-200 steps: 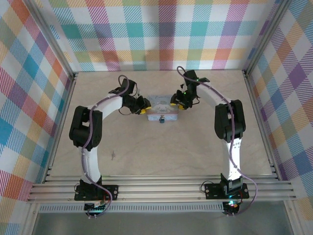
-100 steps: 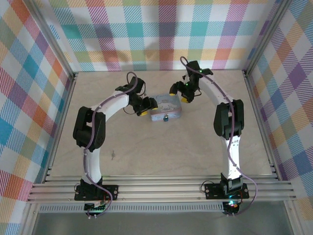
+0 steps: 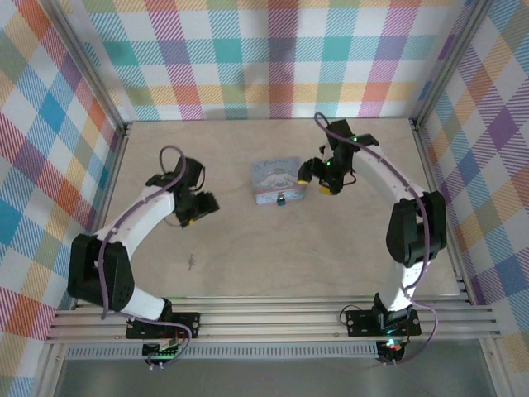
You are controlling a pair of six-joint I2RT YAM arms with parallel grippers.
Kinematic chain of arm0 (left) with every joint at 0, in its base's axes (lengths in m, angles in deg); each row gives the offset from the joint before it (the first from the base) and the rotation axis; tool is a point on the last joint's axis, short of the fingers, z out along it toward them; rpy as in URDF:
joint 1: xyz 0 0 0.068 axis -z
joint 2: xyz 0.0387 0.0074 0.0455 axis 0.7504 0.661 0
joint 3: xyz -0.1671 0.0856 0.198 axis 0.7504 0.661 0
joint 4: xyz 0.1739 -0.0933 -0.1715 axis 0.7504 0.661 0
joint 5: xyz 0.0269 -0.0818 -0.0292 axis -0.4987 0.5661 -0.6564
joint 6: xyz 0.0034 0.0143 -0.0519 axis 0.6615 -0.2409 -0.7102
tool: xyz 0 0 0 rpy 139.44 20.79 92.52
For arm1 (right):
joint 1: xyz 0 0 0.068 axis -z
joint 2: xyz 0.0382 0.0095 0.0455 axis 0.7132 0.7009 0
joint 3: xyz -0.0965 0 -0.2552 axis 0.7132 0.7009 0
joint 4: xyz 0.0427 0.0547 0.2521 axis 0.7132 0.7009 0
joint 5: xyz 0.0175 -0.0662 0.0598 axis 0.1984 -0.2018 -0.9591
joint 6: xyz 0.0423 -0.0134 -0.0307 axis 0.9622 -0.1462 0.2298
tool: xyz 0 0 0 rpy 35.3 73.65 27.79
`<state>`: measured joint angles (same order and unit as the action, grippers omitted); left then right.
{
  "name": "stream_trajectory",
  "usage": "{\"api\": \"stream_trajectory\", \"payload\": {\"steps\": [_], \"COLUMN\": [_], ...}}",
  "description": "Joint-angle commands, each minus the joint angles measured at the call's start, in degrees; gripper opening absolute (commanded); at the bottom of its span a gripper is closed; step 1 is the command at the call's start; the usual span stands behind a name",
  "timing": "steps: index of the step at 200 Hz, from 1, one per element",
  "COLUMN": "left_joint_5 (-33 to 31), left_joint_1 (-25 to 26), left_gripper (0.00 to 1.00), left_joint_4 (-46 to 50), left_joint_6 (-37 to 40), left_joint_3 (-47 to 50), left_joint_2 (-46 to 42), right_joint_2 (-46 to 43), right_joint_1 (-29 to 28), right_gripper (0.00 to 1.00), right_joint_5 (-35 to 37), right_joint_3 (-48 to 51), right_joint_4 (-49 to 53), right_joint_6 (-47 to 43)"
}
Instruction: Unlock a padlock with a key
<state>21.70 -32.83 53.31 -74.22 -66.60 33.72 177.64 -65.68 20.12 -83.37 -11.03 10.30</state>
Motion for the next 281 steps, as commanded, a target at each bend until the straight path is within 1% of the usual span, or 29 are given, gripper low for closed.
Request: {"api": "stream_trajectory", "payload": {"steps": [1, 25, 42, 60, 84, 112, 140, 154, 175, 207, 221, 251, 281], "left_joint_5": [-1.7, -1.8, -1.6, -1.7, 0.2, -0.1, 0.8, 1.2, 1.9, 4.0, 5.5, 10.2, 12.3], "left_joint_1": [-0.6, -0.9, -0.9, -0.9, -0.9, -0.9, -0.9, -0.9, -0.9, -0.9, -0.8, -0.3, 0.1], "left_gripper": [0.68, 0.59, 0.57, 0.55, 0.53, 0.47, 0.37, 0.27, 0.15, 0.02, 0.00, 0.00, 0.00], "left_joint_4": [2.1, 2.3, 2.1, 0.8, -3.8, -5.6, -6.5, -7.2, -7.9, -7.9, -8.3, -10.0, -9.0], "left_joint_6": [-5.7, -9.1, -9.7, -8.2, -5.8, -4.6, -4.4, -4.0, -3.4, -1.4, -0.8, 1.0, 3.5], "left_joint_3": [7.1, 13.4, 16.0, 18.1, 21.4, 23.5, 25.7, 27.0, 28.7, 28.6, 28.2, 27.0, 24.8], "left_joint_2": [-4.9, -8.1, -9.0, -8.6, -7.7, -7.7, -9.2, -10.7, -13.9, -17.2, -18.1, -19.9, -23.5], "right_joint_2": [-2.7, -3.6, -3.7, -3.7, -3.8, -4.0, -4.8, -5.3, -5.8, -6.3, -6.6, -7.1, -8.8], "right_joint_1": [-4.4, -9.1, -11.8, -14.1, -16.1, -17.3, -18.0, -18.2, -18.4, -18.3, -18.3, -18.2, -18.3], "right_gripper": [0.72, 0.72, 0.71, 0.71, 0.71, 0.71, 0.71, 0.70, 0.70, 0.70, 0.69, 0.69, 0.67], "right_joint_5": [-0.1, 0.0, -0.3, -0.2, -0.1, 0.1, 0.8, 1.0, 1.0, 0.3, 0.2, -1.1, -1.1], "right_joint_3": [5.8, 9.7, 11.1, 11.8, 12.3, 12.8, 13.1, 13.6, 14.4, 14.8, 15.3, 16.5, 18.0], "right_joint_4": [-4.1, -5.4, -6.1, -6.4, -6.4, -6.0, -5.8, -6.1, -6.6, -8.0, -9.0, -10.9, -12.8], "right_joint_6": [2.6, 4.4, 5.4, 6.1, 6.5, 6.8, 7.3, 7.7, 8.6, 10.3, 11.0, 13.0, 14.2]}}
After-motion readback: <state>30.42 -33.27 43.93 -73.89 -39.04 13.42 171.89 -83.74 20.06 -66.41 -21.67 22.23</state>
